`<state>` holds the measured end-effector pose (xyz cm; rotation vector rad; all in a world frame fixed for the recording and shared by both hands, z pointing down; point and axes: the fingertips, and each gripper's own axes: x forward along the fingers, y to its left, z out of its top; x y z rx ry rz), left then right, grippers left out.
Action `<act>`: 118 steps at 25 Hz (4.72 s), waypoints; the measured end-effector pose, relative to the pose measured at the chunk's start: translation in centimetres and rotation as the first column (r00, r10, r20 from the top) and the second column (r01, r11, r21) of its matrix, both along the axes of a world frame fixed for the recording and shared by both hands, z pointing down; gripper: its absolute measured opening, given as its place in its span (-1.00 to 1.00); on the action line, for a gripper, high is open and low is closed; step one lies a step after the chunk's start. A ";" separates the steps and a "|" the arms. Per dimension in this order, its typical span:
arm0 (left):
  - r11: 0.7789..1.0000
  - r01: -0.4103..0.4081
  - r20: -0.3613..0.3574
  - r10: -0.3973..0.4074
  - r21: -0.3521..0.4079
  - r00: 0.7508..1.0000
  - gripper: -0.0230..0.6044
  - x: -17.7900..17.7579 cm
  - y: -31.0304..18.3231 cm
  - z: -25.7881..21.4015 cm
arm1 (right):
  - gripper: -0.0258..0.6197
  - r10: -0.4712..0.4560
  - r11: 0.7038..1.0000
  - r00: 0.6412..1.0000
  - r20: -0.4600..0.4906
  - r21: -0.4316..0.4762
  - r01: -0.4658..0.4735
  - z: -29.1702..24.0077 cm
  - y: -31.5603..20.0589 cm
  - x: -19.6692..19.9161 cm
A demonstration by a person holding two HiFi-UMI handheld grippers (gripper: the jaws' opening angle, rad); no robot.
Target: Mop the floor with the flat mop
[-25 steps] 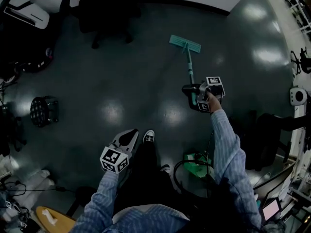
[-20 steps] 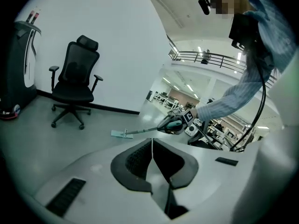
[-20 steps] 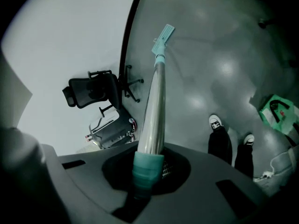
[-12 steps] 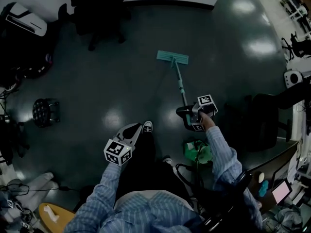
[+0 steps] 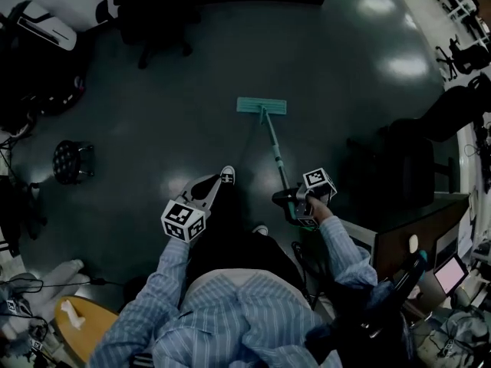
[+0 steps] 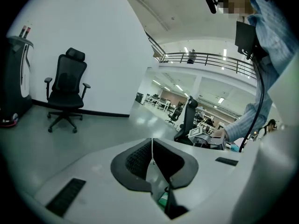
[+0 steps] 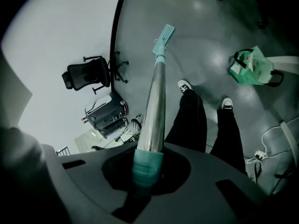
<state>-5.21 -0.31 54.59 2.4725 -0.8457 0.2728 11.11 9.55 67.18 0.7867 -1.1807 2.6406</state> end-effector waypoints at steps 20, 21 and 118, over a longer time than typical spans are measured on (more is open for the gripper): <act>1.000 0.023 0.012 -0.023 -0.003 1.000 -0.90 2.7 16.8 0.1 | -0.86 -0.202 0.977 0.979 -0.005 -0.066 0.202 -3.0 34.0 4.8; 1.000 0.016 0.010 -0.016 0.003 1.000 -0.90 3.0 16.8 -0.1 | -0.87 -0.198 0.979 0.980 -0.014 -0.060 0.197 -3.0 34.4 4.9; 0.996 0.042 -0.001 -0.042 -0.081 0.999 -0.90 -3.1 -10.1 4.4 | -0.90 -0.060 0.993 0.982 -0.180 0.086 0.077 3.1 -22.1 0.8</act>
